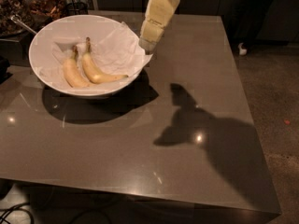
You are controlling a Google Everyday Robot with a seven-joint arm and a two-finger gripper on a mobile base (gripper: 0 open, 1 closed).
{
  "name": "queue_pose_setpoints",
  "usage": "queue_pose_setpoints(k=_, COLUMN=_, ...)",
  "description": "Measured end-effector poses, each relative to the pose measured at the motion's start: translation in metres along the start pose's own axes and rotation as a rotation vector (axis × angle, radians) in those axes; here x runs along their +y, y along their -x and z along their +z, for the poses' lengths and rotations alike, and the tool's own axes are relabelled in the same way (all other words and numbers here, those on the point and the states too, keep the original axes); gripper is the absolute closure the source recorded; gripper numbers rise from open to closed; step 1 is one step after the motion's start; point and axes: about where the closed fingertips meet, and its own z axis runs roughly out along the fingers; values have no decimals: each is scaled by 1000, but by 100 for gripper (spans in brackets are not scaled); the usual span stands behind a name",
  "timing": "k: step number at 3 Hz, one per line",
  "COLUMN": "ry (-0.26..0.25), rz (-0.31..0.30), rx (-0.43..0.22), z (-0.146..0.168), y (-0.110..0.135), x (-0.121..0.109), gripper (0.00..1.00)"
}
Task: Pick banana from white bowl
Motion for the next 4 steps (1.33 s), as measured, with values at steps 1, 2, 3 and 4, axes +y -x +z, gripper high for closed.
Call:
queue_pose_setpoints(k=1, ry=51, rz=38, rx=-53, z=26, y=38, x=-1, gripper=0)
queue_pose_setpoints(k=2, ry=94, rz=86, rx=-76, z=41, y=64, x=-2, gripper=0)
queue_pose_setpoints(k=3, ry=122, rz=119, rx=-71, z=54, y=83, x=-5, gripper=6)
queue_pose_setpoints(k=4, ry=143, rz=169, rx=-41, z=76, y=91, x=-14, gripper=18)
